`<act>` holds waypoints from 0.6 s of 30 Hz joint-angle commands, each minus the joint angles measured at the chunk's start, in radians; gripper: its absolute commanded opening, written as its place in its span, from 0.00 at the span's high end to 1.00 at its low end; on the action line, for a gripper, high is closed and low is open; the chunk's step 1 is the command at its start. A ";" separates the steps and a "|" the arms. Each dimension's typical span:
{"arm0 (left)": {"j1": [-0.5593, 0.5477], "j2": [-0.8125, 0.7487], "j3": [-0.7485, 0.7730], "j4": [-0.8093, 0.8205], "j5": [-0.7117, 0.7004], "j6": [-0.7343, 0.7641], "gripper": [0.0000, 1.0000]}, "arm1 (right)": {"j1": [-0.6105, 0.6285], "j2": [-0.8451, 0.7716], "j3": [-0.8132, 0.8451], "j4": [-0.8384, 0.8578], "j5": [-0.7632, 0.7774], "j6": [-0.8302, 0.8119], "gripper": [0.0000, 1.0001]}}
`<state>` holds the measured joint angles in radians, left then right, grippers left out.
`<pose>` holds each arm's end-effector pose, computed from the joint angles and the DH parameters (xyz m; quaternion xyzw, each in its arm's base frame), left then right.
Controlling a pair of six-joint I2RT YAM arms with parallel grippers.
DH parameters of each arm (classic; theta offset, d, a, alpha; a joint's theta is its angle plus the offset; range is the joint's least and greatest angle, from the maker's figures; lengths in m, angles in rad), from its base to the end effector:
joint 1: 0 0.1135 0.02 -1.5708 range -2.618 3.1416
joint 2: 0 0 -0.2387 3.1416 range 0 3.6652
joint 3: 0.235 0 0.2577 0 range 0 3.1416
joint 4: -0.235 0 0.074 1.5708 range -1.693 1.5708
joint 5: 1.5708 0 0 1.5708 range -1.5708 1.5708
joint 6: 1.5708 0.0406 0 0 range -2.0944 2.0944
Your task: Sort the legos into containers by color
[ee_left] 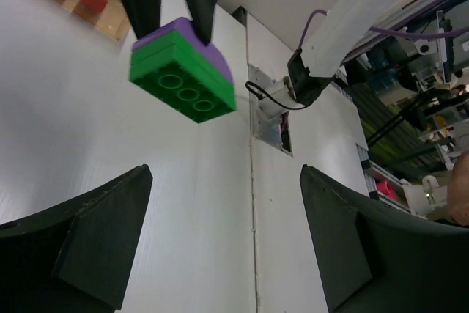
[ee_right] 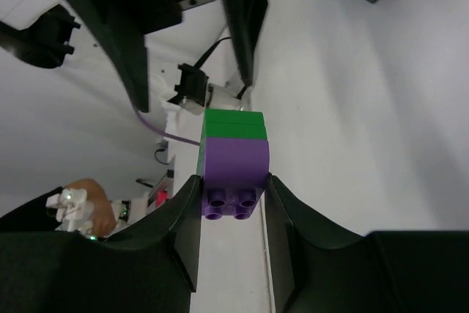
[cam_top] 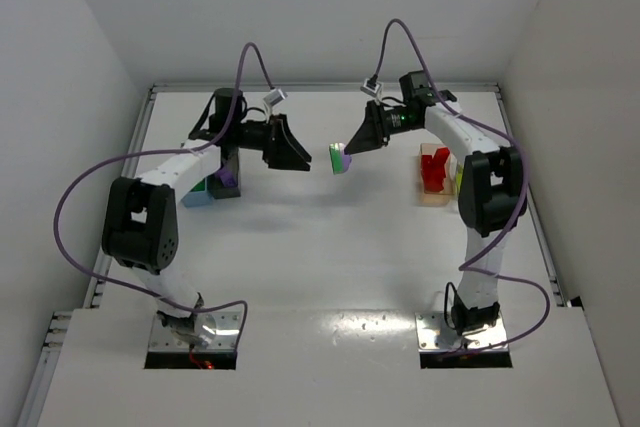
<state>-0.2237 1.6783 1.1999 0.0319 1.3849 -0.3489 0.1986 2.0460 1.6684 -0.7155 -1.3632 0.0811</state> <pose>0.3512 -0.1208 0.2535 0.2989 0.6712 -0.6340 0.2410 0.4060 0.1222 0.2160 -0.1931 0.7445 0.6318 0.0966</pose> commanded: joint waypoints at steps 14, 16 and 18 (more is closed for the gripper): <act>-0.066 0.109 0.105 0.005 0.057 0.014 0.15 | 0.079 -0.012 0.014 -0.005 -0.073 -0.069 0.98; -0.066 0.109 0.105 0.005 0.066 0.014 0.16 | 0.088 -0.012 0.025 -0.035 -0.034 -0.112 0.98; -0.075 0.109 0.105 0.005 0.075 0.014 0.16 | 0.097 -0.012 0.050 -0.085 0.001 -0.164 0.98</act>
<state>-0.2848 1.7939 1.2675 0.0227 1.4033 -0.3492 0.2863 2.0460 1.6707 -0.7525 -1.3861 0.0204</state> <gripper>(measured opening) 0.842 0.359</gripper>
